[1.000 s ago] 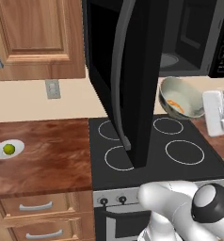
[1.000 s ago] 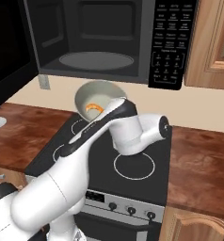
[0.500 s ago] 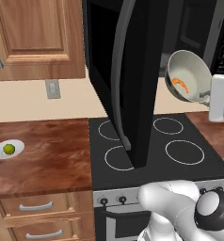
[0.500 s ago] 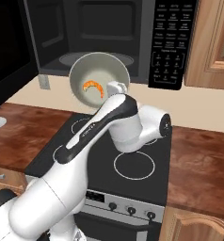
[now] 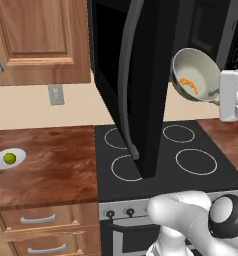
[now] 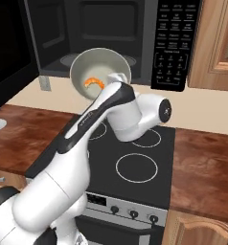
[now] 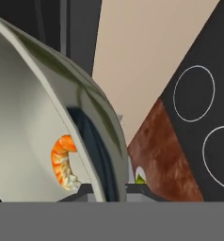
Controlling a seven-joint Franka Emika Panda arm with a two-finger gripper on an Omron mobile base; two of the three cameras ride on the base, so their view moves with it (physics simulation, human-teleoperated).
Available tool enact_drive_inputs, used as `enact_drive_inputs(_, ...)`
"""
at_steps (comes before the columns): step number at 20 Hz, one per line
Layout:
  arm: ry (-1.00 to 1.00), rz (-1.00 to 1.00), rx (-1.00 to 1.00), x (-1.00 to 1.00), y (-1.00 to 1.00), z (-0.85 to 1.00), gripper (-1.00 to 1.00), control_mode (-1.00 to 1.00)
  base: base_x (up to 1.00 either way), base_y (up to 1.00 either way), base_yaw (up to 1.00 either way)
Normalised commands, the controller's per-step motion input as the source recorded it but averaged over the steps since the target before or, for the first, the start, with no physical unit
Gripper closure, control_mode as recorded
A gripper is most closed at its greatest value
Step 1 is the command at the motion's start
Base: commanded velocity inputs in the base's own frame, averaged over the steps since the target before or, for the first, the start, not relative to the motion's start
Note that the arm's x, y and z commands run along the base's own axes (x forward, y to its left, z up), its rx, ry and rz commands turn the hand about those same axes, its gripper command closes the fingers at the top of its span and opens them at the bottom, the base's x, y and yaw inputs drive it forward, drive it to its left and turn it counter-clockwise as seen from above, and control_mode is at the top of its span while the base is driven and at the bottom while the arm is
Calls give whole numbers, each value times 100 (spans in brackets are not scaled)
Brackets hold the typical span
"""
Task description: Remove the pear from the bowl and place it on the small plate. Then place the bowl with only the shrimp in the microwave, close the door, and press the start button to microwave the shrimp.
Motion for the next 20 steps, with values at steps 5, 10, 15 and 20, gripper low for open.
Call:
enact_drive_inputs(5,21,0,-1,25,0,40,100,-100,0,0,0)
enact_drive_inputs(10,3,0,0,30,1,37,100,-100,0,0,0)
enact_drive_inputs(15,3,0,0,48,10,20,100,-100,0,0,0)
enact_drive_inputs(20,7,0,-1,49,16,30,100,-100,0,0,0)
